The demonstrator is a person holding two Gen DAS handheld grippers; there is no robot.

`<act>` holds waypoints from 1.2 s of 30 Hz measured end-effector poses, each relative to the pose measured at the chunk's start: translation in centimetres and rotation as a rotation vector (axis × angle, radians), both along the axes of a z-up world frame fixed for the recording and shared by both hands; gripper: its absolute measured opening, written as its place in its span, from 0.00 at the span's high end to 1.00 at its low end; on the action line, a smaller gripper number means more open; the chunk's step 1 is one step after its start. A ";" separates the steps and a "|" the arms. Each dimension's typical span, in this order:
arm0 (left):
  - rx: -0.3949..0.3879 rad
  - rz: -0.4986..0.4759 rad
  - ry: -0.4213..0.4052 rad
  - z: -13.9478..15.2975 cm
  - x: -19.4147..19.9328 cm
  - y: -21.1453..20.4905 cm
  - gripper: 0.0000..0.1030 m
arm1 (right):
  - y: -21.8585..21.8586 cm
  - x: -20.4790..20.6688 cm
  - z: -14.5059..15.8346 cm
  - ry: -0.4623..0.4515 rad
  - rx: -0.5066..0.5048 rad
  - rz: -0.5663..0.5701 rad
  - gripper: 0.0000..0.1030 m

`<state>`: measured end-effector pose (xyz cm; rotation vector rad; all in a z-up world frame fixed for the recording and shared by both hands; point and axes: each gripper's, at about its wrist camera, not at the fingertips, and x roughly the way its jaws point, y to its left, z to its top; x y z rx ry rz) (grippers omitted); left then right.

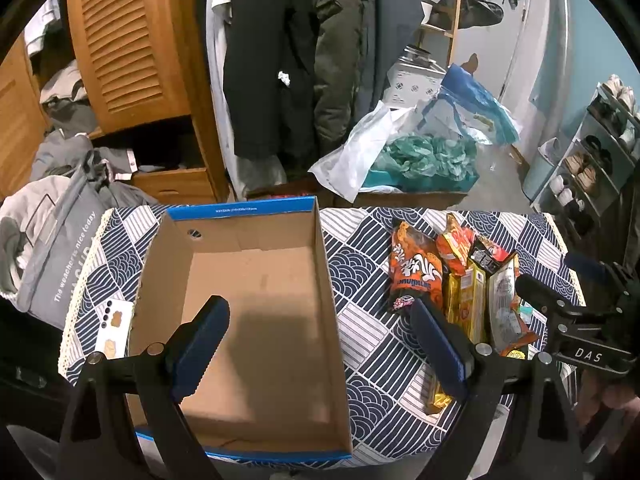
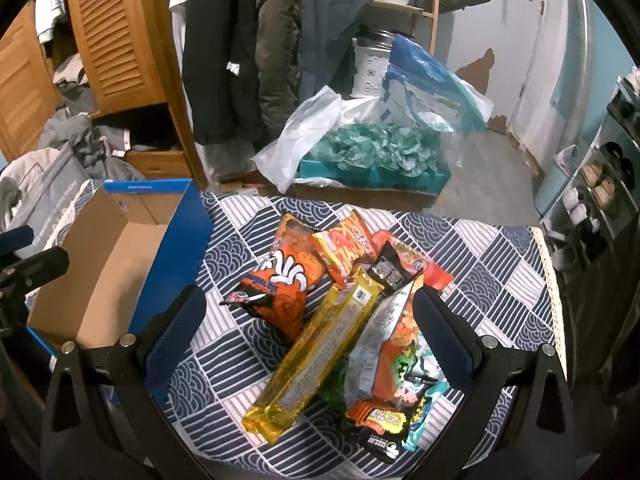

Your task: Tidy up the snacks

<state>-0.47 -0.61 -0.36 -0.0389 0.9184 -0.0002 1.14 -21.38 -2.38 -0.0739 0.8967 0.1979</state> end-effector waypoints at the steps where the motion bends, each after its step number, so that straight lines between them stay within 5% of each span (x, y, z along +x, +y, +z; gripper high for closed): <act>1: -0.001 0.000 0.000 0.0 -0.1 0.0 0.09 | 0.0 0.0 0.0 0.002 0.001 -0.002 0.01; 36: -0.004 -0.004 0.007 -0.5 -0.1 -0.3 0.09 | -0.3 0.1 0.2 0.002 -0.003 -0.007 0.01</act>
